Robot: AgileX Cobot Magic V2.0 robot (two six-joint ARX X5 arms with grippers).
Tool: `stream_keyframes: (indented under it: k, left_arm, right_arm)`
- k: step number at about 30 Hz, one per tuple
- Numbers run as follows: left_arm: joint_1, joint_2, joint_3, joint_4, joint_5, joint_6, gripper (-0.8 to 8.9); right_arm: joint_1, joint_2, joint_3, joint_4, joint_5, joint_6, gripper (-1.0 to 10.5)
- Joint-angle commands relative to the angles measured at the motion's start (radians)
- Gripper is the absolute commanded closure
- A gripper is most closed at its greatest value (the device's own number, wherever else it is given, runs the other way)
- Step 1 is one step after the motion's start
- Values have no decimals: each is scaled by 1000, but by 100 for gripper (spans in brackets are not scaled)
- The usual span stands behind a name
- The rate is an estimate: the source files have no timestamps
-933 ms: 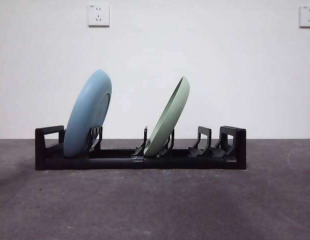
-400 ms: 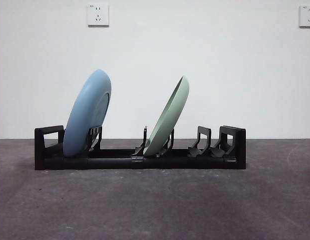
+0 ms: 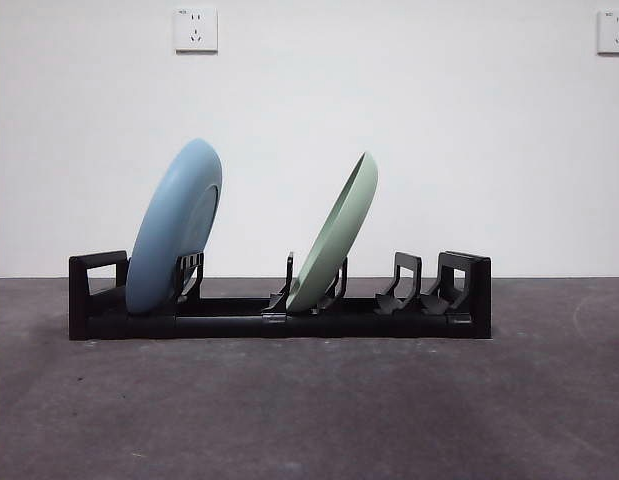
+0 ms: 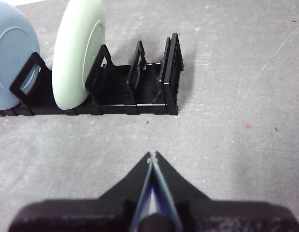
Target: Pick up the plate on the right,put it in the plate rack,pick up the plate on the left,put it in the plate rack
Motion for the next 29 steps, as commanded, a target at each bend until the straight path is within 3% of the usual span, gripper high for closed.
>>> stream_keyframes:
  k: [1,8,11,16,21,29]
  left_arm:
    - [3,-3,-14,1,2,1,814]
    - [3,-3,-14,1,2,1,815]
    - [3,-3,-14,3,2,1,815]
    - [3,-3,-14,3,2,1,815]
    - [3,-3,-14,3,1,1,815]
    - [3,-3,-14,3,1,1,814]
  right_arm:
    - [1,-1,-10,3,3,9,941]
    - [0,-27,-10,-12,12,-24,941]
    - [-31,-147,-13,-14,51,-145,941]
    - [-137,-407,-180,203,47,-243,941]
    - [-184,-537,-434,313,3,-245,941]
    - [-184,-571,-550,323,-57,-238,942]
